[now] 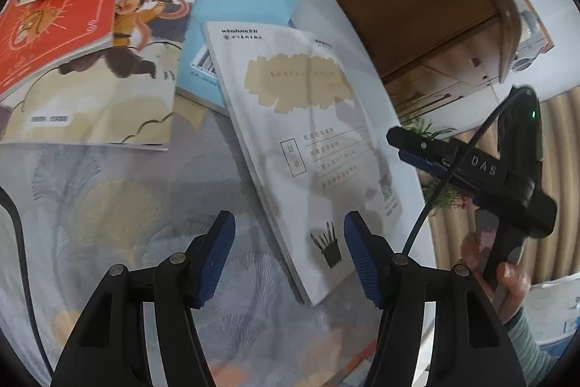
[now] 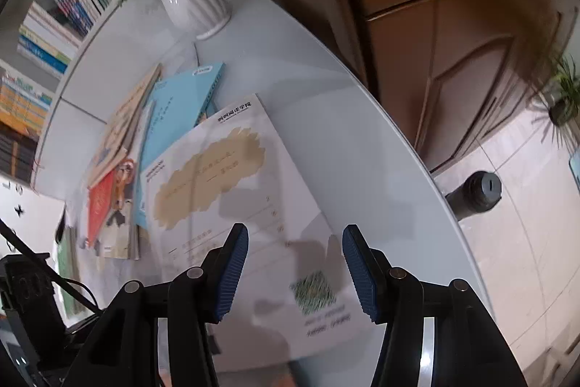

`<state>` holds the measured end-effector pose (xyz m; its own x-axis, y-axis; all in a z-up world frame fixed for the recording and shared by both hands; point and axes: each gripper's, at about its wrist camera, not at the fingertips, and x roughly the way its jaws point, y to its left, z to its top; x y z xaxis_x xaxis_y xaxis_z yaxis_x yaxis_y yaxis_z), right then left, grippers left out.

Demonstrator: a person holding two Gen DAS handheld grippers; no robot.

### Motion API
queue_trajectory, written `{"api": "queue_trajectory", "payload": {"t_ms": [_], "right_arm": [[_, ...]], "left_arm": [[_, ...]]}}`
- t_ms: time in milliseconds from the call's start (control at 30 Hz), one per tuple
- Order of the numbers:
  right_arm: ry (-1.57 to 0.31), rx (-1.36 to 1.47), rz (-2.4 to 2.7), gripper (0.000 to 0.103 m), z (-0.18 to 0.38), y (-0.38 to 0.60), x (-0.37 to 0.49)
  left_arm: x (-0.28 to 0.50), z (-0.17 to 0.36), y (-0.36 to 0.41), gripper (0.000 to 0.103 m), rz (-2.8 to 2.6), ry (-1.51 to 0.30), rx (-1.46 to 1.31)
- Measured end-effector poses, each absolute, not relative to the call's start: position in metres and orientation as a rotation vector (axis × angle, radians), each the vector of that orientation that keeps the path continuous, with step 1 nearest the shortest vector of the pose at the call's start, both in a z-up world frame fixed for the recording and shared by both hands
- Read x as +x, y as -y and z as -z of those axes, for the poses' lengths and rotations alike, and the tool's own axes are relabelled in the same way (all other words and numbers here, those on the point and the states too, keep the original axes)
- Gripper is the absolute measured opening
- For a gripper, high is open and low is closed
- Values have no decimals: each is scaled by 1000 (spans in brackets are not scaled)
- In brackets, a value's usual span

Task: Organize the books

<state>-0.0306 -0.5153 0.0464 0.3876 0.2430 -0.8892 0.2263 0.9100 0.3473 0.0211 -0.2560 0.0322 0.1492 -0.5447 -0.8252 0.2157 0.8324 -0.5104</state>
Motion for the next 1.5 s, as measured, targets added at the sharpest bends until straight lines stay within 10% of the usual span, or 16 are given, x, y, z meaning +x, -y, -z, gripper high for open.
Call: {"api": "queue_trajectory", "payload": {"t_ms": [1500], "right_arm": [[-1224, 342, -110, 54, -25, 494, -6]], "left_arm": [[18, -36, 238, 62, 543, -1309, -307]]}}
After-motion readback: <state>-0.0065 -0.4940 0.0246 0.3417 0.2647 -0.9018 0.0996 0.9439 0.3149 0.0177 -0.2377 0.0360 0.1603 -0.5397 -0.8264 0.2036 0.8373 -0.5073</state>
